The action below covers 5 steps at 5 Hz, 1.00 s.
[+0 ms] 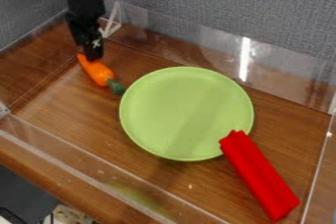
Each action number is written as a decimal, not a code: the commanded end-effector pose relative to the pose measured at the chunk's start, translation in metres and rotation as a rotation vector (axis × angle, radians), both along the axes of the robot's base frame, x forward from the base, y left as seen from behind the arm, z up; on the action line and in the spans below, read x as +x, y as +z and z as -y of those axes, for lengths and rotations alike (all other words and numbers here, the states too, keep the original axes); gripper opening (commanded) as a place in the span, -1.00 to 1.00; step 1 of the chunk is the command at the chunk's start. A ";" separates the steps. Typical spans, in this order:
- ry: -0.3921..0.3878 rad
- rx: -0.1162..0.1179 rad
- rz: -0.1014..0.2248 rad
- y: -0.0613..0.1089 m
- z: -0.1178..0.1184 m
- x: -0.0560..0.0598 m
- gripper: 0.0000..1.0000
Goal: Move the carrot from the green plate to the table
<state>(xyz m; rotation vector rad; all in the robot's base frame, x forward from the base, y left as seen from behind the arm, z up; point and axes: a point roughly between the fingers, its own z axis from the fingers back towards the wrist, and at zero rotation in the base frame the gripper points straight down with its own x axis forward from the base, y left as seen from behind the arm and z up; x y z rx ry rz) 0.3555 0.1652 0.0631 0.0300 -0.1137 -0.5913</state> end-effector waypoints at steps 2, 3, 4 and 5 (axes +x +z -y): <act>0.011 0.109 0.086 0.045 0.034 -0.002 1.00; 0.040 0.126 0.105 0.049 0.035 -0.002 1.00; 0.013 0.124 0.118 0.055 0.025 -0.003 1.00; -0.013 0.124 0.133 0.061 0.014 -0.004 -1.00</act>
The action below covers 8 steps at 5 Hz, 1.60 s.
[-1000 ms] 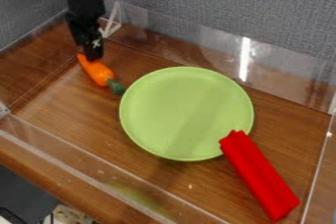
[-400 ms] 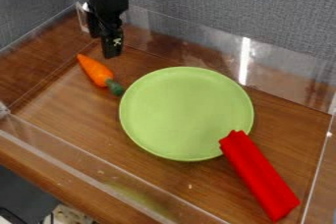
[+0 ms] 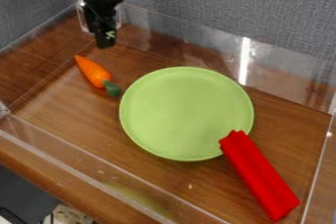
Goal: Move the carrot from the green plate to the table
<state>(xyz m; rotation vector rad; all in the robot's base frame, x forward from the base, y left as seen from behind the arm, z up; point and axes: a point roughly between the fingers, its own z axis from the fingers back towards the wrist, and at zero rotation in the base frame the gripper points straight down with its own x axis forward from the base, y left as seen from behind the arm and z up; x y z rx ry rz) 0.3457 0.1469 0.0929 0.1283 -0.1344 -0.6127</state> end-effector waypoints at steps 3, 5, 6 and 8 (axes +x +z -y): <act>0.106 0.009 0.089 0.015 -0.015 0.018 -1.00; 0.237 0.001 0.087 0.033 -0.016 0.019 -1.00; 0.280 -0.009 0.072 0.035 -0.014 0.016 -1.00; 0.242 -0.031 0.043 0.013 -0.018 0.022 -1.00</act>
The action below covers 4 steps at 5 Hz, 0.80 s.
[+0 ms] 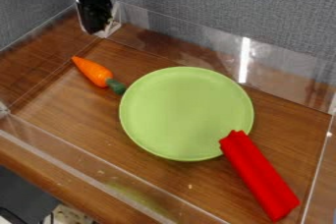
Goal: Move the carrot from the green plate to the table
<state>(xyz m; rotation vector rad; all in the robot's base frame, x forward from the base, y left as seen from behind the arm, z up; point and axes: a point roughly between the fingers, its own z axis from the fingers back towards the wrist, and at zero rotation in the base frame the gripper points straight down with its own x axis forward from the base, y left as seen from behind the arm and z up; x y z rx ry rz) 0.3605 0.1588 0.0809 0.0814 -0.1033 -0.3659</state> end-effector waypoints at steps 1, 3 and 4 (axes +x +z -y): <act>-0.067 0.034 0.073 0.031 0.005 0.001 -1.00; -0.194 0.050 0.104 0.051 0.019 -0.002 -1.00; -0.195 0.038 0.110 0.047 0.008 -0.004 1.00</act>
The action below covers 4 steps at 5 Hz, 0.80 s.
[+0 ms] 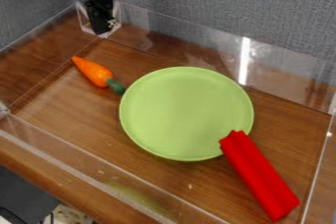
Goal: Move the carrot from the green plate to the table
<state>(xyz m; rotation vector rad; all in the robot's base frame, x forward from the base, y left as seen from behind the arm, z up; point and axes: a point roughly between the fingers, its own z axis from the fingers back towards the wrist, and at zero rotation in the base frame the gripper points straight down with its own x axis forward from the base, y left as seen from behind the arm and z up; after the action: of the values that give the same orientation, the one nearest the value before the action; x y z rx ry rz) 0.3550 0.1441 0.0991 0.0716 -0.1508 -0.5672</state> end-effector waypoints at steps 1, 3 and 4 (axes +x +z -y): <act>0.011 0.027 0.084 0.025 -0.018 0.000 -1.00; 0.026 0.000 0.068 0.012 -0.022 0.005 -1.00; 0.034 -0.007 0.054 0.014 -0.016 0.002 -1.00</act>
<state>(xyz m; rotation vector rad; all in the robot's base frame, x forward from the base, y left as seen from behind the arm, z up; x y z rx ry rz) 0.3519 0.1562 0.0884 0.0307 -0.1495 -0.5301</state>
